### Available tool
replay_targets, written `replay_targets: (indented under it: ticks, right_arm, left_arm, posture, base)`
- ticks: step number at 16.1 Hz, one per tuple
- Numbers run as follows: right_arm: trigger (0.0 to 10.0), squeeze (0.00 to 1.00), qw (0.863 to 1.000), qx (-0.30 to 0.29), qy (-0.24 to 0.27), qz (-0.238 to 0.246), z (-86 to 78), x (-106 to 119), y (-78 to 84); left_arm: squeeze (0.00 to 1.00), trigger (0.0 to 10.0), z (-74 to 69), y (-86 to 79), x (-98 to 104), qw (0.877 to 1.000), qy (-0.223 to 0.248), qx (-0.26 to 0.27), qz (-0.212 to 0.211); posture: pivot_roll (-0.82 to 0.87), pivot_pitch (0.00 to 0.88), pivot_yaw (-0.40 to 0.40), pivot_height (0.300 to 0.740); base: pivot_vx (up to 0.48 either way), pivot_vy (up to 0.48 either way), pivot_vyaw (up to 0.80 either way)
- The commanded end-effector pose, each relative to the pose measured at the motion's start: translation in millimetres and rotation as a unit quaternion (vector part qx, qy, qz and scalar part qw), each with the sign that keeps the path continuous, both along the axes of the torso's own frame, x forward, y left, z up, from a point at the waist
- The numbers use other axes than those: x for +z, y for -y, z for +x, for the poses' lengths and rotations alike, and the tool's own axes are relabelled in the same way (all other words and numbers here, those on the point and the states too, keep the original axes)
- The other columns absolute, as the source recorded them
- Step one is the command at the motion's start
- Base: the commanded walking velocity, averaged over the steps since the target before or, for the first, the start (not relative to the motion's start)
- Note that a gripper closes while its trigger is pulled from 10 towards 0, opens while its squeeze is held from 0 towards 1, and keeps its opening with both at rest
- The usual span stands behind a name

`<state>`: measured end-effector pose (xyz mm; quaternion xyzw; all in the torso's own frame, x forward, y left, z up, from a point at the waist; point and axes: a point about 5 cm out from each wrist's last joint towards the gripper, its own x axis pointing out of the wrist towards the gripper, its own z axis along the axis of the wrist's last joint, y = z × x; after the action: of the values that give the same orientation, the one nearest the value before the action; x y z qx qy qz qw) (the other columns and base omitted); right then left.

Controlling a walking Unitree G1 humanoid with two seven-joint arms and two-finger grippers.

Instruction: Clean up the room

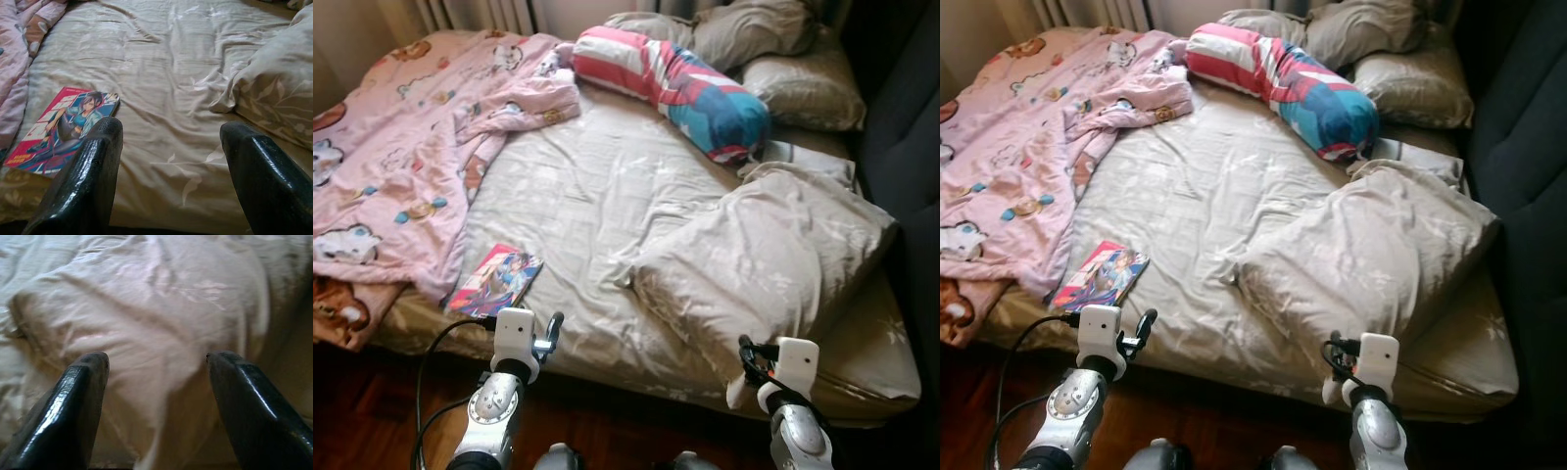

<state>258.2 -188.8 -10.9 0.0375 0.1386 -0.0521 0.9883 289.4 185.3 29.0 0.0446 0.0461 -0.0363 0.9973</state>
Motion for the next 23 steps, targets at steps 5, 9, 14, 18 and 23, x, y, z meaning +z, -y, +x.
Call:
replay_targets:
  ticks: [5, 9, 14, 18, 23]
  right_arm:
    - [10.0, 0.0, 0.995, 0.04, -0.09, -0.017, -3.1, -15, -9.1]
    - [10.0, 0.0, 0.999, -0.018, -0.043, -0.014, 1.2, -6, -1.1]
    - [10.0, 0.0, 0.995, -0.053, -0.08, 0.0, -3.3, -13, 5.3]
    - [10.0, 0.0, 0.989, -0.049, -0.14, 0.01, -9.3, -24, 2.2]
    - [10.0, 0.0, 0.987, -0.02, -0.157, 0.001, -2.4, -22, -3.2]
  left_arm:
    - [0.0, 10.0, -2.8, -1.3, -6, 1.0, -0.022, 0.0, -0.003]
    - [0.0, 10.0, -3.6, -2.1, -7, 1.0, -0.025, 0.001, -0.003]
    - [0.0, 10.0, -4.5, -3.3, -8, 1.0, -0.027, 0.001, -0.002]
    - [0.0, 10.0, -5.7, -3.7, -9, 0.999, -0.032, -0.001, 0.001]
    - [0.0, 10.0, -5.8, -0.6, -10, 0.999, -0.035, -0.005, 0.0]
  posture:
    - [0.03, 0.215, -0.019, 0.677]
    - [0.04, 0.22, -0.018, 0.648]
    - [0.04, 0.22, -0.018, 0.644]
    - [0.04, 0.225, -0.015, 0.644]
    - [0.04, 0.224, -0.016, 0.644]
  base:
    - [0.0, 0.0, 0.0]
    - [0.0, 0.0, 0.0]
    - [0.0, 0.0, 0.0]
    - [0.0, 0.0, 0.0]
    - [0.0, 0.0, 0.0]
